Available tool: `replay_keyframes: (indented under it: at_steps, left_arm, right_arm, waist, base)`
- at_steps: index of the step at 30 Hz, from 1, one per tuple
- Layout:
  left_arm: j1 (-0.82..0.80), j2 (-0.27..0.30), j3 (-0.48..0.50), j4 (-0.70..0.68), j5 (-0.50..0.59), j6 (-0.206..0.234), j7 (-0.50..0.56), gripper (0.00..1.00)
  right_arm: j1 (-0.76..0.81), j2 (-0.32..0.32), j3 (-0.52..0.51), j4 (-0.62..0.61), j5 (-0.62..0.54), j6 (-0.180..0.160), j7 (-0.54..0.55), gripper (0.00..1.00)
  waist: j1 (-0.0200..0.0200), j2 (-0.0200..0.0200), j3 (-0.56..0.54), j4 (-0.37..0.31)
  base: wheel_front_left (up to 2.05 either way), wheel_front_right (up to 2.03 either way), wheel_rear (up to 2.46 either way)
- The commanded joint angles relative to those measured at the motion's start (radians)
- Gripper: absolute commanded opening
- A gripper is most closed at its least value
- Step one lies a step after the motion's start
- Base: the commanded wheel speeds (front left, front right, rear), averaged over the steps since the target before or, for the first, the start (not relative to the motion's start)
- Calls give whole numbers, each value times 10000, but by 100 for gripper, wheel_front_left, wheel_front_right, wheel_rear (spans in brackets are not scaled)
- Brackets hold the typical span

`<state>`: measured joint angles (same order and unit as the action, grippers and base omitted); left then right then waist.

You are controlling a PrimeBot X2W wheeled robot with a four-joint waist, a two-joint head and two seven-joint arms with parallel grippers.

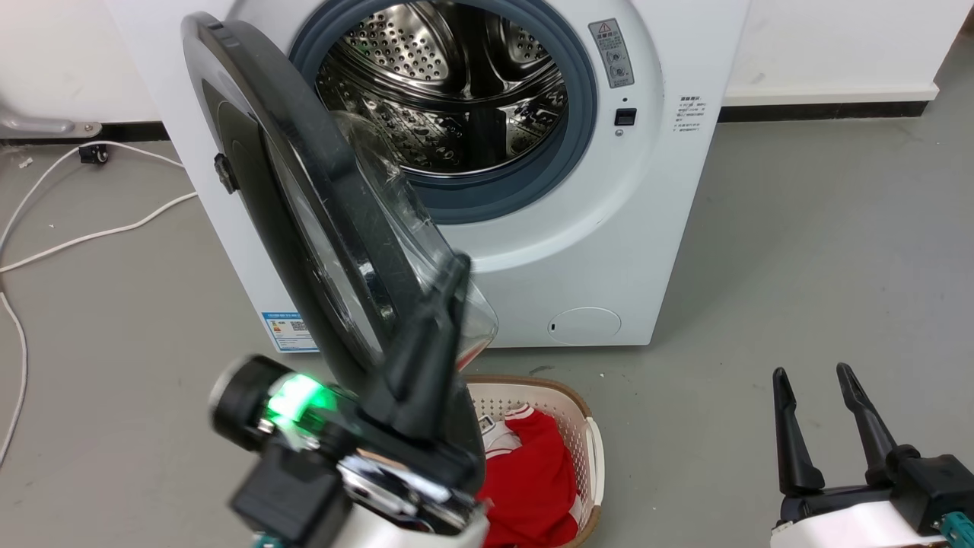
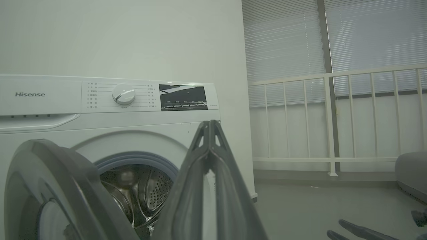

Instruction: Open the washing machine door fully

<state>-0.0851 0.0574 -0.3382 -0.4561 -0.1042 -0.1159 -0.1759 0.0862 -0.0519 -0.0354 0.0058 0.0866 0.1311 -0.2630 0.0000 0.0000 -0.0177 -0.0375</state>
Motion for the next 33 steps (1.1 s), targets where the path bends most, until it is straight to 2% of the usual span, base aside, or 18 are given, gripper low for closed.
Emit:
replay_keyframes:
  at_steps: [1, 6, 12, 23, 33]
  left_arm:
    - [312, 25, -250, 132, -140, -56, 171, 0]
    - [984, 195, -908, 788, -451, -78, 645, 0]
    - [1365, 348, -1054, 1905, -558, -15, 970, 0]
    - [535, 104, -1089, 3687, -719, 408, 633, 0]
    - [73, 76, -958, 4579, -962, 804, 683, 0]
  right_arm:
    - [87, 31, 23, 39, 53, -7, -20, 100]
    - [73, 31, 47, 91, 81, -5, 4, 100]
    - [-3, 31, 104, 112, 116, -7, 3, 100]
    - [-195, 31, 289, 310, 279, -7, 16, 100]
    - [-293, 31, 360, 464, 444, -7, 14, 100]
  waist:
    - [0, 0, 1, 15]
    - [0, 0, 45, 75]
    - [0, 0, 112, 154]
    - [0, 0, 267, -16]
    - [0, 0, 366, -127]
  base:
    - [0, 0, 0]
    - [0, 0, 0]
    - [0, 0, 0]
    - [0, 0, 0]
    - [0, 0, 0]
